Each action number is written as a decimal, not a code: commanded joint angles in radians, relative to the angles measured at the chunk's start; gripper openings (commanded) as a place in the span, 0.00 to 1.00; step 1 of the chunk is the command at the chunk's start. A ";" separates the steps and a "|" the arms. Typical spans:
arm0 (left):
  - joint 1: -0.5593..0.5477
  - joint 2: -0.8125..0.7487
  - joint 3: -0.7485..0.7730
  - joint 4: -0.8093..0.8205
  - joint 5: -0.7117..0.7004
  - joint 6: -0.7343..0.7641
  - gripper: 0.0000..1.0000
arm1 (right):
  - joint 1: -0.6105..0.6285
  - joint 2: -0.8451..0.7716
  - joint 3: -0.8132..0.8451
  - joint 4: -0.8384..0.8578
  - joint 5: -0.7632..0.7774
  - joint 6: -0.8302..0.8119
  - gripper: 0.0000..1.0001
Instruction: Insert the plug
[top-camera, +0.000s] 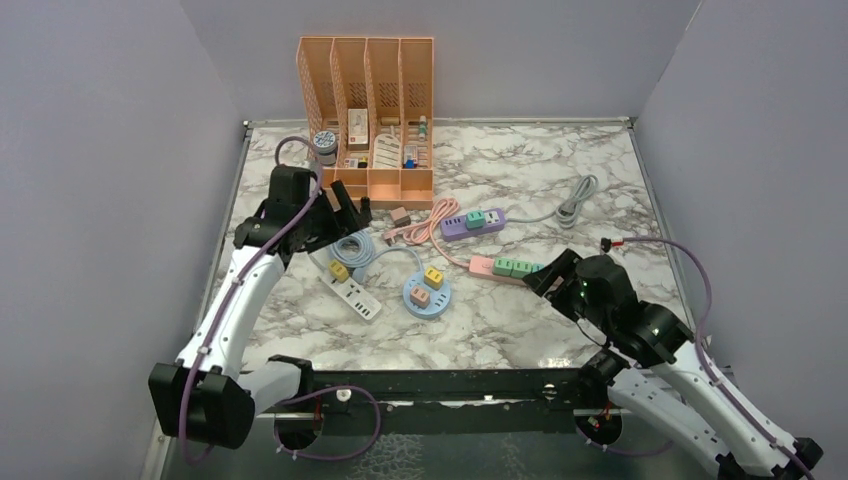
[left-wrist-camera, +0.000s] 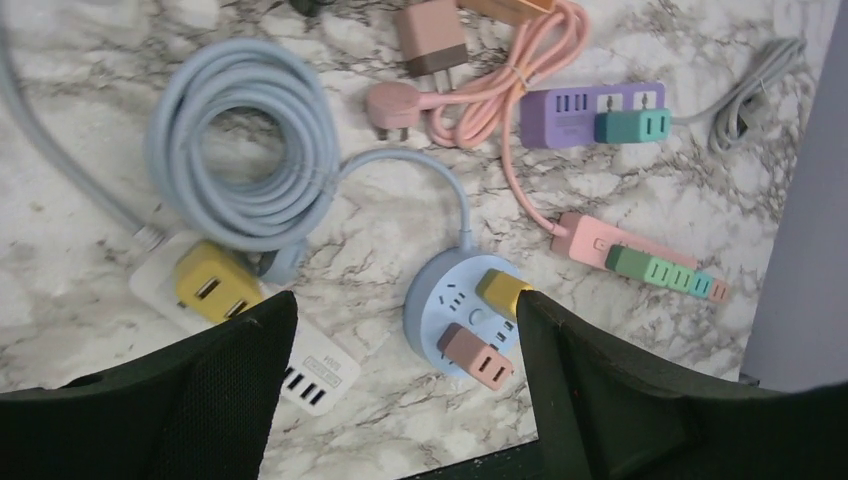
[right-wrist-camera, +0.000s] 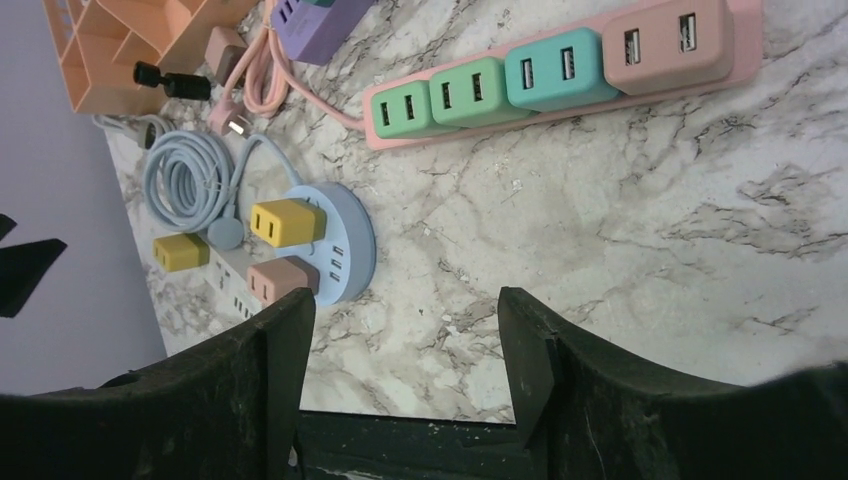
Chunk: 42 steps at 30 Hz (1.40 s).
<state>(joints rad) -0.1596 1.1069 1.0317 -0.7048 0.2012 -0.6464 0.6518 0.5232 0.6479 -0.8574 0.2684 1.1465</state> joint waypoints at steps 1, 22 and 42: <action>-0.119 0.102 0.055 0.156 -0.014 0.056 0.81 | 0.005 0.057 -0.010 0.089 -0.017 -0.053 0.66; -0.331 0.825 0.495 0.177 -0.535 -0.119 0.78 | 0.005 0.251 0.017 -0.010 0.154 0.033 0.61; -0.335 0.982 0.501 0.205 -0.524 -0.140 0.52 | 0.005 0.284 0.085 0.011 0.293 -0.013 0.61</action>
<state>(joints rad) -0.4911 2.0628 1.4971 -0.5228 -0.3061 -0.8021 0.6529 0.8013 0.7143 -0.8742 0.4854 1.1618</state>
